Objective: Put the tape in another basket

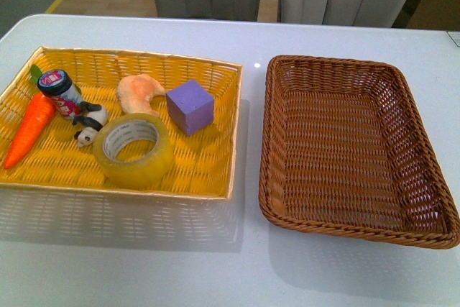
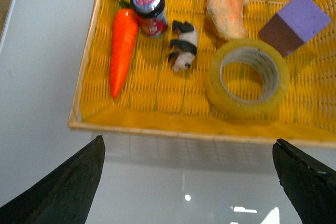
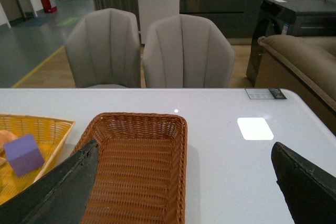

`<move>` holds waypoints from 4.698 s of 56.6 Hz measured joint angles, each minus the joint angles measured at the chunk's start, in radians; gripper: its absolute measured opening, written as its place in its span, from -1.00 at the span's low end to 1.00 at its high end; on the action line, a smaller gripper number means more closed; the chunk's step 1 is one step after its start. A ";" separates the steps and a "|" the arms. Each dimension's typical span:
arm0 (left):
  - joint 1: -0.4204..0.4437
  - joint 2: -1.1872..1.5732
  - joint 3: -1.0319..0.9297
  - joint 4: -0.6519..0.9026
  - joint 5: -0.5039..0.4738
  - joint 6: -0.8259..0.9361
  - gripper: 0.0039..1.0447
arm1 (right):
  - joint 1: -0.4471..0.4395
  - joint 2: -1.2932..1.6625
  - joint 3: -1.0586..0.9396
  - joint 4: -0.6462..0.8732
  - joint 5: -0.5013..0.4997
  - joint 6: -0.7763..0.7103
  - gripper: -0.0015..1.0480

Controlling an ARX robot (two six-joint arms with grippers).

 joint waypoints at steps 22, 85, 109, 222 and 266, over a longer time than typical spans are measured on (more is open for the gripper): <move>-0.040 0.488 0.211 0.124 -0.031 -0.134 0.83 | 0.000 0.000 0.000 0.000 0.000 0.000 0.83; -0.130 0.825 0.431 0.116 -0.058 -0.237 -0.07 | 0.000 0.000 0.000 0.000 0.000 0.000 0.83; -0.115 0.744 0.365 0.149 -0.086 -0.209 -0.72 | 0.000 0.000 0.000 0.000 0.000 0.000 0.83; -0.600 0.938 1.045 -0.243 -0.029 -0.332 0.12 | 0.000 0.000 0.000 0.000 0.000 0.000 0.83; -0.313 0.098 0.164 0.138 0.028 -0.225 0.83 | 0.000 0.000 0.000 0.000 0.000 0.000 0.83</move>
